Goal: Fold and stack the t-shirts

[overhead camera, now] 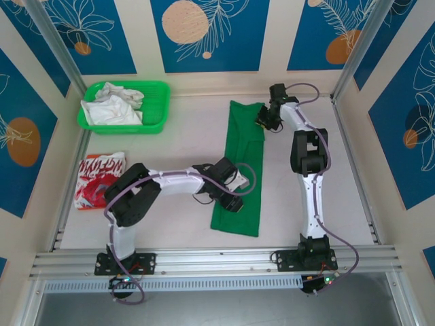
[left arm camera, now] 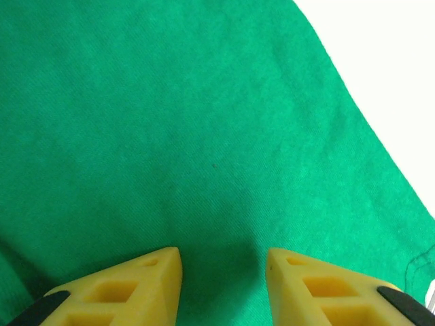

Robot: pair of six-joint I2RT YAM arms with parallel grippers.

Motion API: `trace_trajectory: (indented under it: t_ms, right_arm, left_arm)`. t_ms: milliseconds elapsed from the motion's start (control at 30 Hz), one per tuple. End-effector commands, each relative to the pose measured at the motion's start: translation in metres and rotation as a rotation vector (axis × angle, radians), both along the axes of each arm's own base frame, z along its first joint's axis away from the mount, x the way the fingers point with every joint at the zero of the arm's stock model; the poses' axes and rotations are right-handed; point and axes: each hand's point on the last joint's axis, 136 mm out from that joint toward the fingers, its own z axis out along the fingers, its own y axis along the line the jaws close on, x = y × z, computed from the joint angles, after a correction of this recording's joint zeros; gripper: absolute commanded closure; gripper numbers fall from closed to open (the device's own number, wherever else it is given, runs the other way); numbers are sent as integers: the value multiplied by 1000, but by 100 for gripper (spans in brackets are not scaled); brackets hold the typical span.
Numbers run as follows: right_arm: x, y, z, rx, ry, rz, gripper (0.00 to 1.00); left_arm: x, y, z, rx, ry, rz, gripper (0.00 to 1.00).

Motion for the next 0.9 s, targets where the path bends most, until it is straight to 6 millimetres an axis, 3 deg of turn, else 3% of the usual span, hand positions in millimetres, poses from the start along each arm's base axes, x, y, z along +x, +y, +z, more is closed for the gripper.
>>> trace_trajectory:
  t_ms: [0, 133, 233, 333, 500, 633, 700, 800, 867]
  right_arm:
    - [-5, 25, -17, 14, 46, 74, 73]
    - [3, 38, -16, 45, 31, 90, 73]
    - [9, 45, -4, 80, 2, 112, 69]
    - [12, 51, 21, 107, -38, 147, 63]
    - [9, 50, 74, 93, -140, 200, 43]
    - [-9, 47, 111, 84, -220, 247, 26]
    - [-23, 42, 122, 52, -262, 265, 13]
    - [-45, 27, 134, -31, -337, 249, 1]
    - [-64, 20, 140, -64, -374, 249, 1]
  left_arm:
    - [-15, 32, -21, 114, 63, 5, 61]
    - [-7, 35, -19, 105, 47, 39, 58]
    - [2, 31, -11, 79, 14, 65, 53]
    - [13, 22, 1, 39, -19, 83, 47]
    - [30, 2, 37, -87, -68, 124, 36]
    - [43, -2, 72, -211, -96, 171, 26]
    - [53, 5, 85, -258, -115, 214, 22]
    - [78, 28, 88, -250, -175, 320, 15]
    - [92, 43, 86, -237, -194, 378, 8]
